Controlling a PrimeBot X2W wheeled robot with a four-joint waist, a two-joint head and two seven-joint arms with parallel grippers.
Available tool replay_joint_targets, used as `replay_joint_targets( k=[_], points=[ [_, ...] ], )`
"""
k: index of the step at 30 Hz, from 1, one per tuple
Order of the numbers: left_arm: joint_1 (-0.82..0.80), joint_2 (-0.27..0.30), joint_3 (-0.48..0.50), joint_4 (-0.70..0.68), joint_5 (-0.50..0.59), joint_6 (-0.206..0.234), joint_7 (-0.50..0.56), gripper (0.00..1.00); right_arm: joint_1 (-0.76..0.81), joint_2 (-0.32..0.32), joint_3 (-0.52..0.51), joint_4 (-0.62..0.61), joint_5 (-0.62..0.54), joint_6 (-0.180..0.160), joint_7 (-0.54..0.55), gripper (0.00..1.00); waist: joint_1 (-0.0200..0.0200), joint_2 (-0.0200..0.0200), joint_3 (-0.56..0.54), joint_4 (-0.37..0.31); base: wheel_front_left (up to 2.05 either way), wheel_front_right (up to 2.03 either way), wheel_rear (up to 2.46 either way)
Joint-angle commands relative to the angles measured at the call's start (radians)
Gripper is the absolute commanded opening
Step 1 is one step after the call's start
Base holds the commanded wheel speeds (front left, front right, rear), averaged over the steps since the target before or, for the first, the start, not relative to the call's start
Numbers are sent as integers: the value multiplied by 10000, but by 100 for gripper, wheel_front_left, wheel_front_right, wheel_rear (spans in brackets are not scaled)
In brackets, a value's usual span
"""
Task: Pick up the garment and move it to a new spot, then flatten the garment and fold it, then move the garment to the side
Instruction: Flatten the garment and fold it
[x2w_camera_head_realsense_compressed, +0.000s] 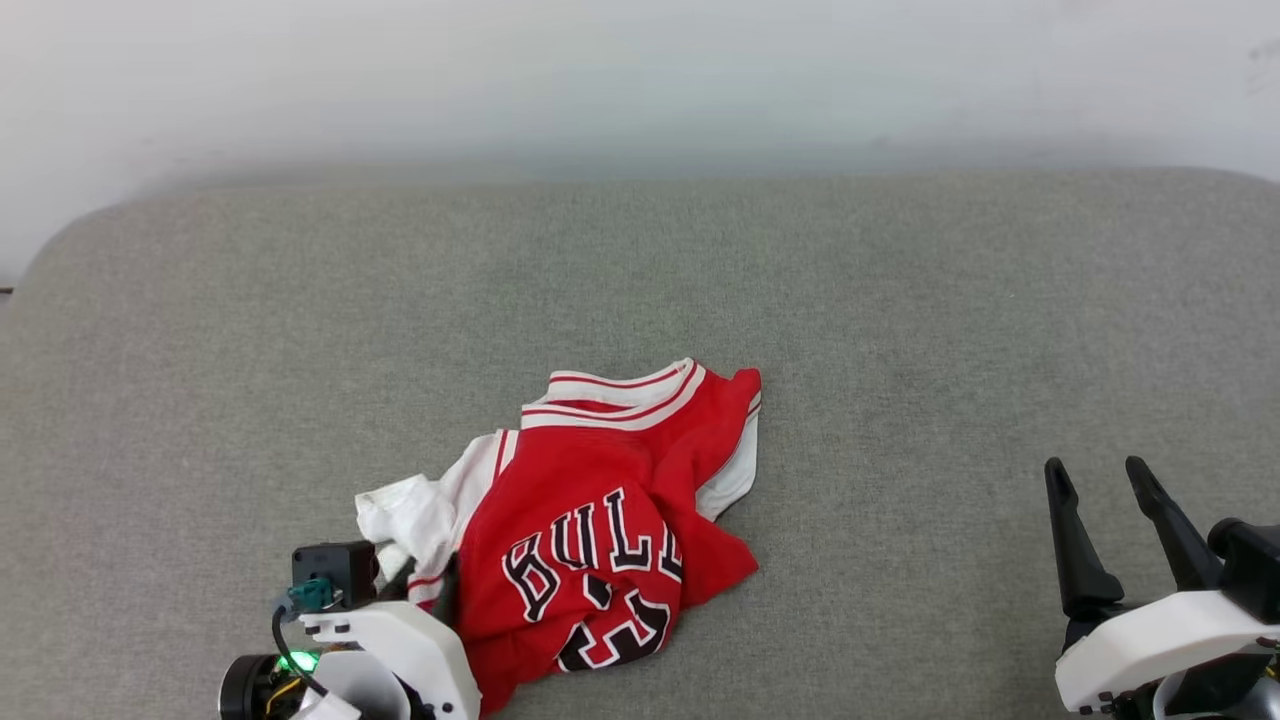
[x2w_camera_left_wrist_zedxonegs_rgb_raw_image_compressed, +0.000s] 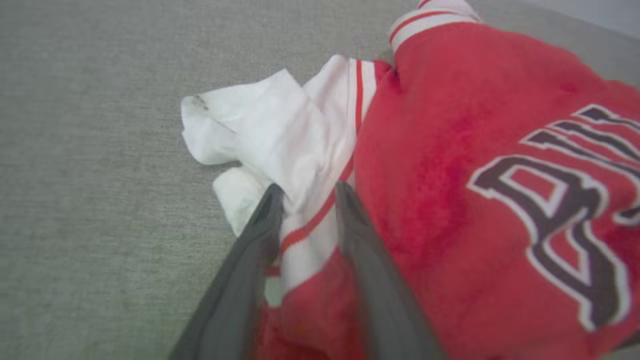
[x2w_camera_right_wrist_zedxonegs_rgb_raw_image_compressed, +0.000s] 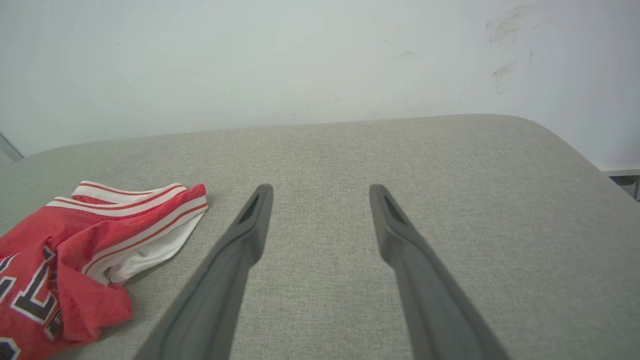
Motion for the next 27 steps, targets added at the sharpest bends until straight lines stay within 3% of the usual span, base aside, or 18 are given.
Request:
replay_joint_targets(
  k=[1, 10, 21, 27],
  points=[
    [52, -57, 23, -126, 152, 23, -278, 100, 117, 11, 3, -43, -75, -7, 36, 100, 1, 0, -190, 22, 0, 0, 0],
    [57, -140, 144, -934, 1173, 162, -2058, 100, 545, 11, -14, -261, -133, -7, 308, 100, 1, 0, -819, 100, 0, 0, 0],
    [389, -309, 784, -2419, 2429, 232, -2310, 100, 635, 11, -63, -33, -128, -7, 809, 100, 1, 0, -949, 316, 0, 0, 0],
    [541, -354, 1037, -3158, 2868, 174, -2303, 100, 36, -93, 205, 1190, 111, -7, 2188, 100, 1, 0, -599, 650, 0, 0, 0]
  ],
)
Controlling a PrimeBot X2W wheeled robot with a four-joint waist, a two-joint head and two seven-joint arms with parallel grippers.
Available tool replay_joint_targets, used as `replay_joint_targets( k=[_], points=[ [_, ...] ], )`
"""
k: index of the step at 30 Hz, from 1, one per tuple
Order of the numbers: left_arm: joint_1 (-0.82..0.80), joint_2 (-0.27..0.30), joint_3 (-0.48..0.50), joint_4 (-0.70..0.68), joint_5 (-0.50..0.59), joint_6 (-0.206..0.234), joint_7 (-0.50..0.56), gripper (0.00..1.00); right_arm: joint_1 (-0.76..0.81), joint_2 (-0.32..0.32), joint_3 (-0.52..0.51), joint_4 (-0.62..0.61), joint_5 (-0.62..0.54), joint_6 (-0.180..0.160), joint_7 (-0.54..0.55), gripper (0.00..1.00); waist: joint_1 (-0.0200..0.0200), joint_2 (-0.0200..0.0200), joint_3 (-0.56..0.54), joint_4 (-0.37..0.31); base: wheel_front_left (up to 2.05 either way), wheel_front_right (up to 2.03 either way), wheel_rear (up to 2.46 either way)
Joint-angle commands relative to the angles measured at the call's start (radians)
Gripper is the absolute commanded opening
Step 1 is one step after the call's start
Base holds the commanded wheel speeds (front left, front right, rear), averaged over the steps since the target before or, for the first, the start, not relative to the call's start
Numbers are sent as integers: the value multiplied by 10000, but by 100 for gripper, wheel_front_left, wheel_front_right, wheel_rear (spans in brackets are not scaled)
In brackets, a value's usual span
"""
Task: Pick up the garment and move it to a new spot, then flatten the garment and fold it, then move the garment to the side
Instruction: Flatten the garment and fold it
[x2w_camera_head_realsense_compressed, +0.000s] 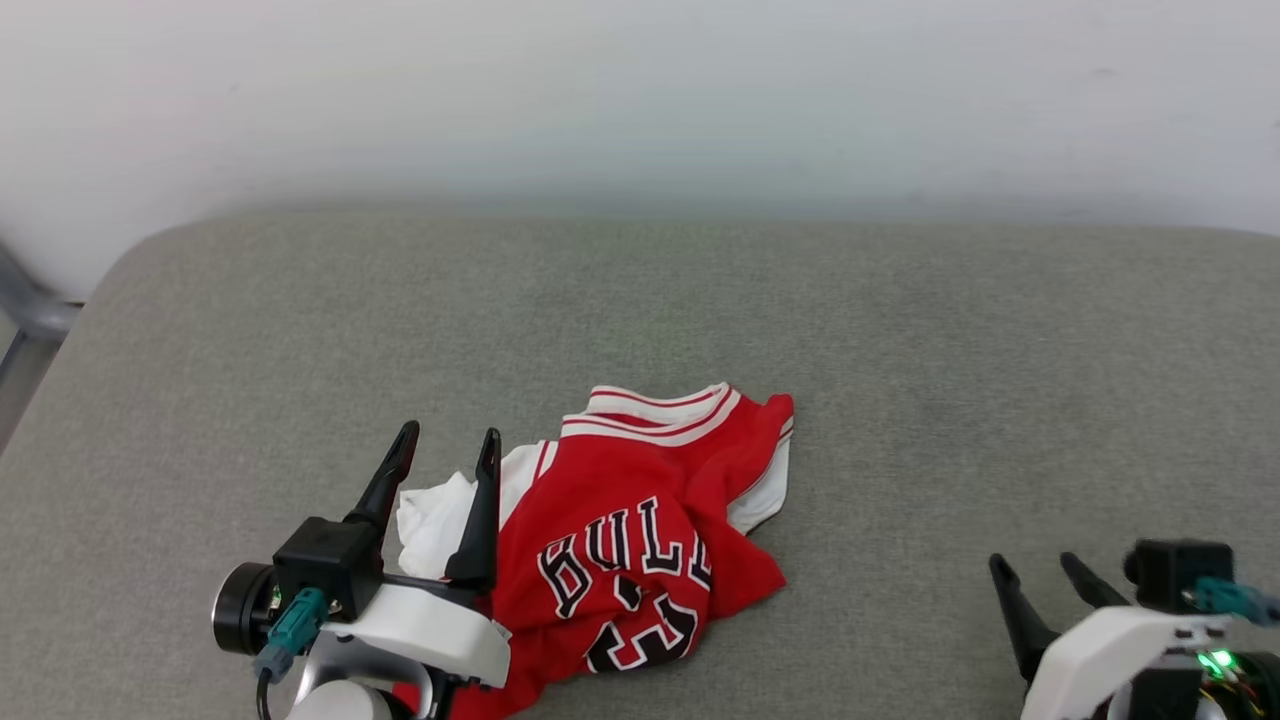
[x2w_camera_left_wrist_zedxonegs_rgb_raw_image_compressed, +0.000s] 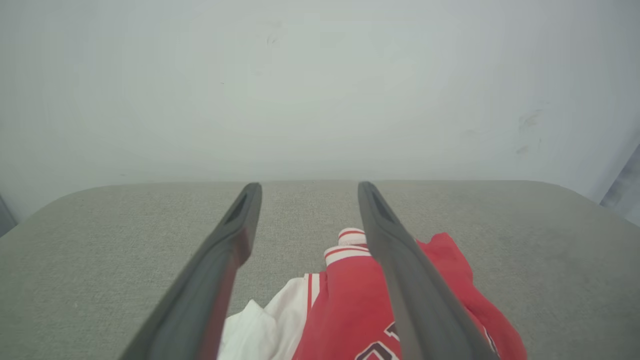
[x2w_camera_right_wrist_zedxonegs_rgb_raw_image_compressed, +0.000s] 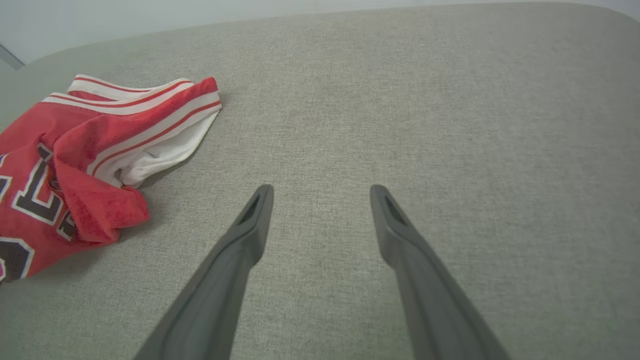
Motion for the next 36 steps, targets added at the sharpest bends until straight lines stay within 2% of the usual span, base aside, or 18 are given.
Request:
replay_joint_targets(
  k=[1, 12, 18, 23, 26, 27, 28, 29, 36],
  points=[
    [-14, -47, 69, -128, 137, -69, -44, 100, -376, -179, 160, 279, 127, -7, 301, 100, 1, 0, 221, 222, 0, 0, 0],
    [-511, -543, 275, -380, 585, -406, -45, 100, -3306, -1191, 2474, 2294, 1352, -7, 2291, 100, 1, 0, 1263, 1133, 0, 0, 0],
    [-770, -851, 512, -267, 842, -680, -37, 100, -4869, -1320, 3712, 3448, 1787, -7, 3299, 100, 1, 0, 1779, 1532, 0, 0, 0],
    [-806, -1164, 647, -109, 1007, -913, -36, 100, -5411, -1421, 4444, 4588, 2123, -7, 3995, 100, 1, 0, 2054, 1776, 0, 0, 0],
    [-748, -1357, 774, 20, 1087, -1038, -38, 100, -5175, -1494, 4934, 5368, 2474, -5, 4875, 100, 1, 0, 2121, 1833, 0, 0, 0],
    [-696, -1389, 821, 67, 1096, -1068, -38, 100, -5085, -1486, 5046, 5493, 2614, -2, 5065, 48, 1, 0, 2127, 1833, 0, 0, 0],
    [-658, -1432, 865, 104, 1111, -1106, -36, 100, -5049, -1516, 5163, 5552, 2721, -2, 5190, 18, 1, 0, 2128, 1824, 0, 0, 0],
    [-631, -1468, 911, 126, 1148, -1126, -38, 100, -5062, -1548, 5200, 5543, 2823, -2, 5191, 0, 1, 0, 2126, 1803, 0, 0, 0],
    [-450, -1510, 1217, 318, 1277, -1268, -36, 100, -5581, -1761, 4943, 4822, 2880, -7, 4289, 0, 1, 0, 1845, 1423, 0, 0, 0]
  ],
)
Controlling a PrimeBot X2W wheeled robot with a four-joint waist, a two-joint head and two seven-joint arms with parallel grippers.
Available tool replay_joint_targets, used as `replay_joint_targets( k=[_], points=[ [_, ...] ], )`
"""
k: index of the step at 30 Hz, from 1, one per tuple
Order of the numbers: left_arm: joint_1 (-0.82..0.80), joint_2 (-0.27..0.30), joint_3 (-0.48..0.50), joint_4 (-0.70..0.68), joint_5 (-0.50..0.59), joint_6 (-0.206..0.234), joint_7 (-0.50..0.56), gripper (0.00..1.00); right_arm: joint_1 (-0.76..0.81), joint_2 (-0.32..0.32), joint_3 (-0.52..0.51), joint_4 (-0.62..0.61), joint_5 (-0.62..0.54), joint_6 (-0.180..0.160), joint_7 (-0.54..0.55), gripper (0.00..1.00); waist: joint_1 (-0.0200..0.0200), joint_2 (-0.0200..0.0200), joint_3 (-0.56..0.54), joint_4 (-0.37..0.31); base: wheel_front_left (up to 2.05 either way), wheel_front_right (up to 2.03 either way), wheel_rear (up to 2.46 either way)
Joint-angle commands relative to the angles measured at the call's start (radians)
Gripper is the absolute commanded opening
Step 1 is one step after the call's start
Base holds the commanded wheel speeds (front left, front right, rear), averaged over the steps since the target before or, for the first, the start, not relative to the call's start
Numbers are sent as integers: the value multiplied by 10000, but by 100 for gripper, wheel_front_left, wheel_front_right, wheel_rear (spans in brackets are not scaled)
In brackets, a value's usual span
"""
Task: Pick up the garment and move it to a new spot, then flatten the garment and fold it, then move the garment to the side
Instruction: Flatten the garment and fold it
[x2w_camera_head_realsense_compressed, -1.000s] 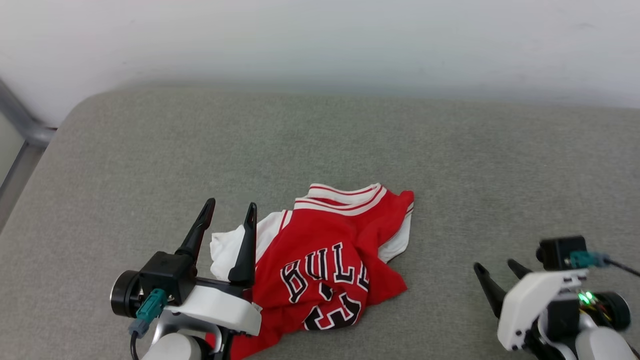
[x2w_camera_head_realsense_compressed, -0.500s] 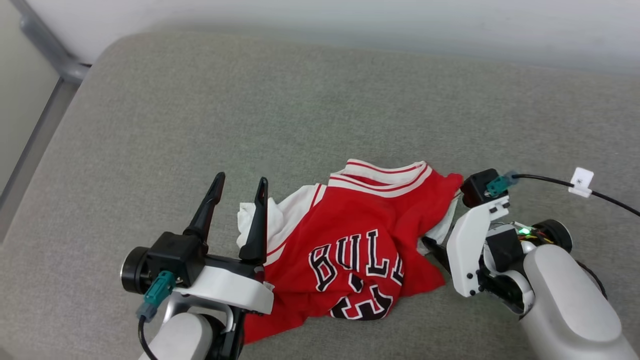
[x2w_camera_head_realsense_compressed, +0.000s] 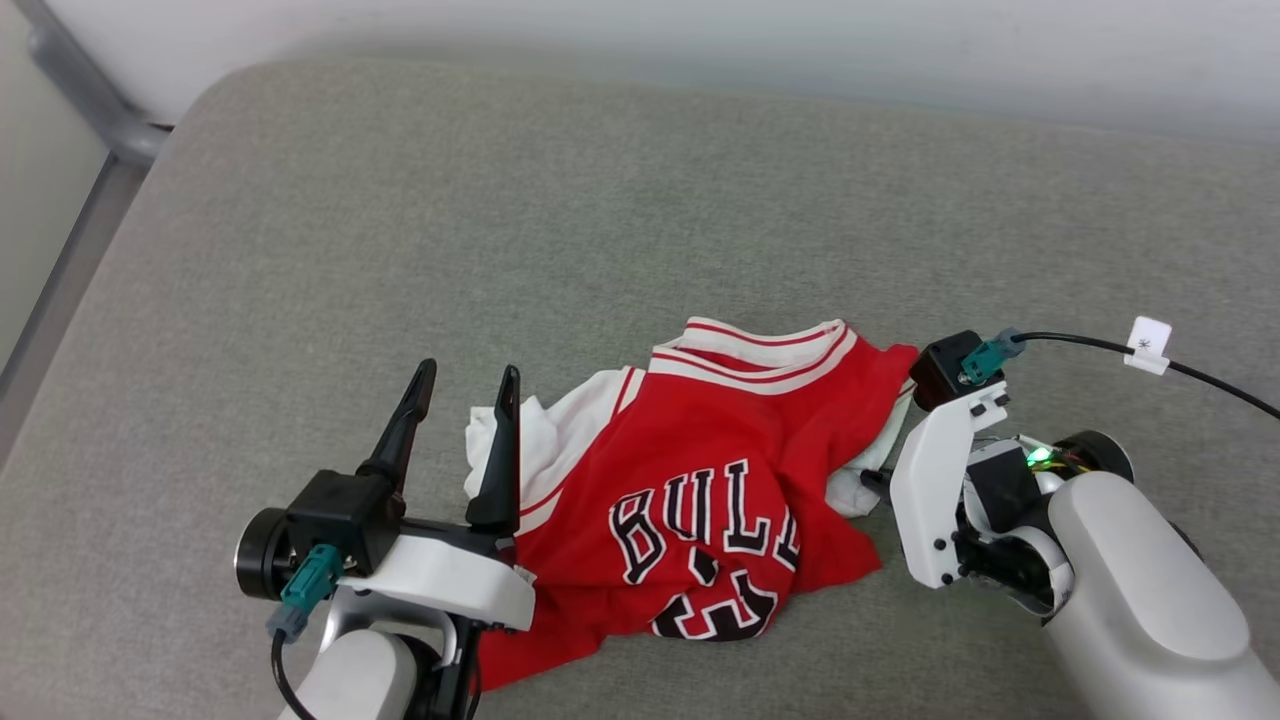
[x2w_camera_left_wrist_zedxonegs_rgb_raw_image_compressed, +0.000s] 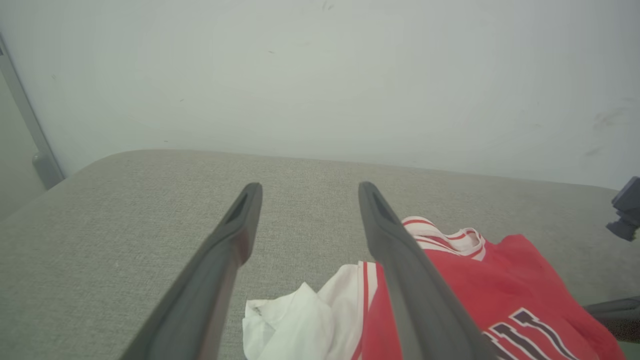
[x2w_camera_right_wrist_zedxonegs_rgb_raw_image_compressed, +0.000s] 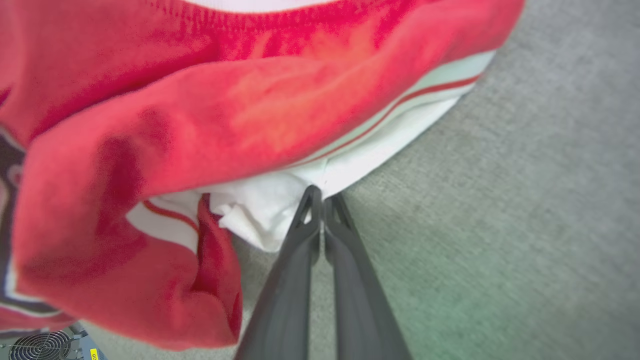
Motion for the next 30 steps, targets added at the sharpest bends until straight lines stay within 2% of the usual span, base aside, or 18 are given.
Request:
replay_joint_targets(
  k=[1, 9, 16, 22, 26, 28, 29, 30],
  points=[
    [102, 11, 24, 27, 44, -52, -23, 100, 196, -101, -7, -14, -79, -14, -66, 0, -1, 0, -150, -162, 0, 0, 0],
    [382, 159, 154, 187, 29, -47, -23, 100, 747, -809, -1044, -1657, -516, -11, -775, 0, -1, 0, -703, -801, 0, 0, 0],
    [604, 268, 158, 114, -80, -2, 96, 100, 2327, -1228, -3166, -2594, -1009, -12, -475, 0, -1, 0, -1012, -1105, 0, 0, 0],
    [773, 363, 175, 96, -187, 57, 233, 100, 3857, -757, -4994, -2617, -1405, -11, -306, 0, -1, 0, -1117, -1157, 0, 0, 0],
    [870, 393, 180, 165, -267, 88, 292, 100, 4361, -258, -5427, -2365, -1612, -11, -872, 0, -1, 0, -1174, -1174, 0, 0, 0],
    [939, 399, 166, 200, -305, 92, 304, 100, 4464, -6, -5532, -2303, -1657, -11, -1359, 35, -1, 0, -1233, -1176, 0, 0, 0],
    [964, 413, 161, 219, -323, 94, 324, 100, 4526, 75, -5544, -2308, -1723, -11, -1675, 100, -1, 0, -1267, -1177, 0, 0, 0],
    [998, 430, 159, 234, -351, 99, 343, 100, 4593, 173, -5575, -2303, -1757, -11, -1960, 100, -1, 0, -1313, -1184, 0, 0, 0]
  ],
)
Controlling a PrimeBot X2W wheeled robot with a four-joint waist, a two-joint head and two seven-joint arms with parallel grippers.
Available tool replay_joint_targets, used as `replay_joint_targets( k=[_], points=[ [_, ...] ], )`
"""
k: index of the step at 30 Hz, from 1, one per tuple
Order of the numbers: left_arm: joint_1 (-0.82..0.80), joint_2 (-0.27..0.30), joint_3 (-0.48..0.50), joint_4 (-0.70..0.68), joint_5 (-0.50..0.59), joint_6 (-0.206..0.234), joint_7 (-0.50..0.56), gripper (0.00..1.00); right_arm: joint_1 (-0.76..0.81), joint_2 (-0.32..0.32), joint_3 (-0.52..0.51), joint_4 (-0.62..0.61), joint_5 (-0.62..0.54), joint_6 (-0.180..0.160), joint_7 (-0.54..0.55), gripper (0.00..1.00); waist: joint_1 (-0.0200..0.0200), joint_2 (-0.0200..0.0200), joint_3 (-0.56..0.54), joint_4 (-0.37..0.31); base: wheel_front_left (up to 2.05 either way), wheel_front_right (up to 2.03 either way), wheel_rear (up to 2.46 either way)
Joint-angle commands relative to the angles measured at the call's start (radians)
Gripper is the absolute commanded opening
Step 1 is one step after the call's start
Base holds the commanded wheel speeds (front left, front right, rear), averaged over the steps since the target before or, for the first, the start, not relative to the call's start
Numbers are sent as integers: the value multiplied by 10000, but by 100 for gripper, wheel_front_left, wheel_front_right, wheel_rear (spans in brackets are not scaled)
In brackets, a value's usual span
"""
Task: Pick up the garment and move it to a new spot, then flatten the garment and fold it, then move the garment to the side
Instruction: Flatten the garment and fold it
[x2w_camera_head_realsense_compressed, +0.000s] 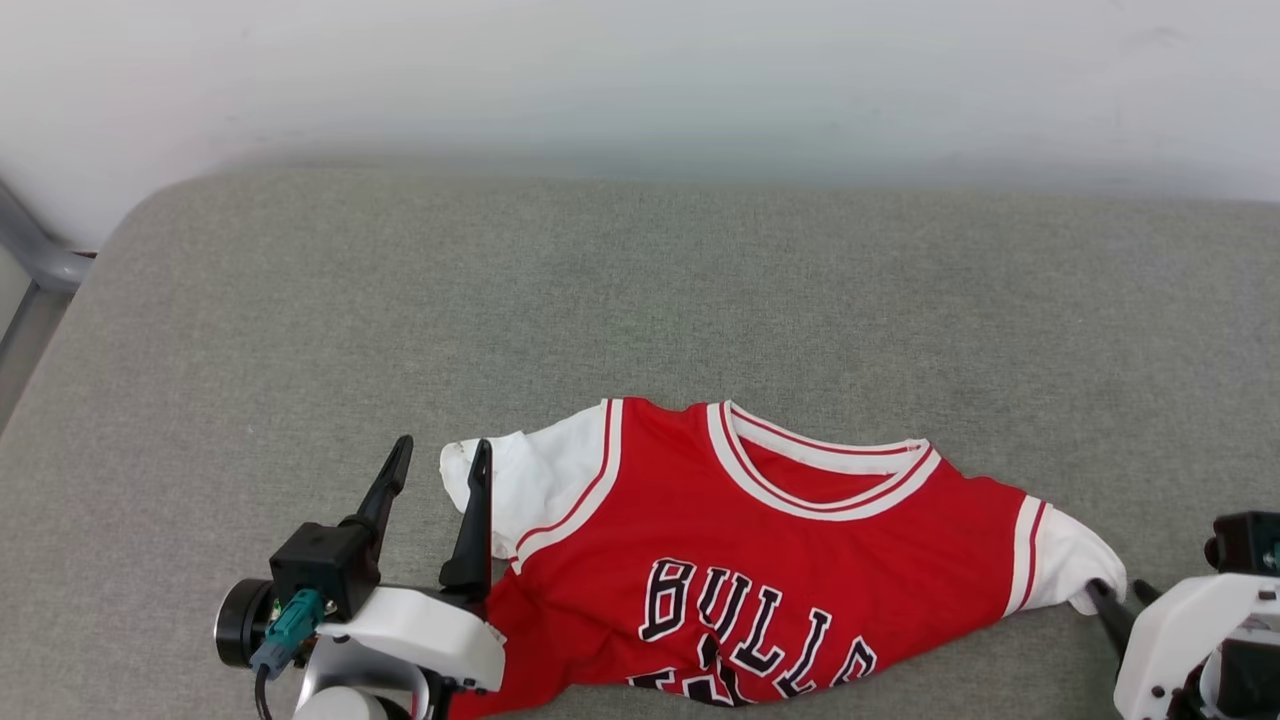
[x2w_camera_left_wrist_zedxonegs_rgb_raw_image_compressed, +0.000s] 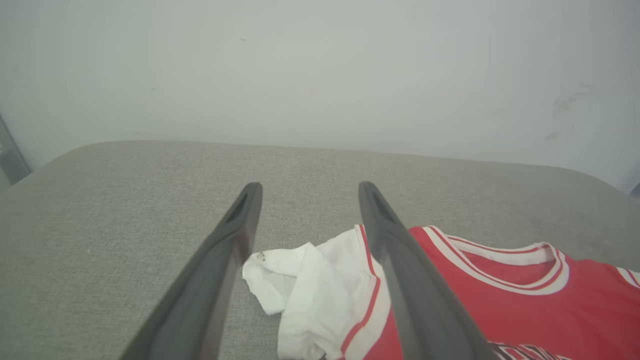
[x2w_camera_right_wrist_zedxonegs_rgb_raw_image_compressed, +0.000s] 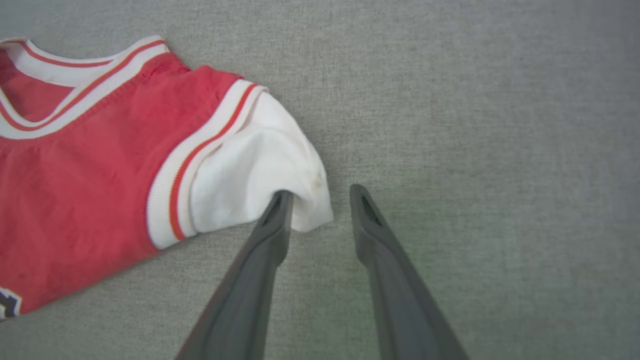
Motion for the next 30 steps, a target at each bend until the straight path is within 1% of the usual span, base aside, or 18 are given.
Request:
replay_joint_targets(
  k=[1, 6, 12, 16, 19, 22, 26, 30],
  points=[
    [137, 77, 21, 26, -52, 56, 28, 100, 211, 101, -55, -3, -92, -7, -326, 100, 0, 0, -79, -14, 0, 0, 0],
    [391, 136, 41, 83, -173, 103, 143, 100, 622, 448, -199, -337, -345, -7, -1937, 100, 0, 0, -397, -68, 0, 0, 0],
    [625, 266, 159, 109, -322, 188, 250, 100, 1083, 986, -516, -1214, -873, -7, -3854, 100, 0, 0, -726, -182, 0, 0, 0],
    [665, 427, 289, 123, -385, 239, 339, 100, 1271, 1245, -388, -1850, -1221, -7, -4672, 100, 0, 0, -855, -254, 0, 0, 0],
    [630, 550, 389, 122, -460, 267, 437, 100, 1381, 1369, -235, -2357, -1405, -7, -4974, 100, 0, 0, -904, -303, 0, 0, 0],
    [502, 706, 454, 167, -595, 189, 691, 100, 1552, 1475, -124, -2867, -1496, -7, -4989, 100, 0, 0, -878, -383, 0, 0, 0],
    [135, 899, 449, 82, -1039, -62, 1694, 100, 1745, 1571, 83, -3485, -1533, -7, -4885, 100, 0, 0, -693, -519, 0, 0, 0],
    [-462, 1211, 384, 109, -1529, -381, 3058, 100, 1624, 1597, 319, -3895, -1495, -7, -4857, 100, 0, 0, -339, -731, 0, 0, 0]
  ],
)
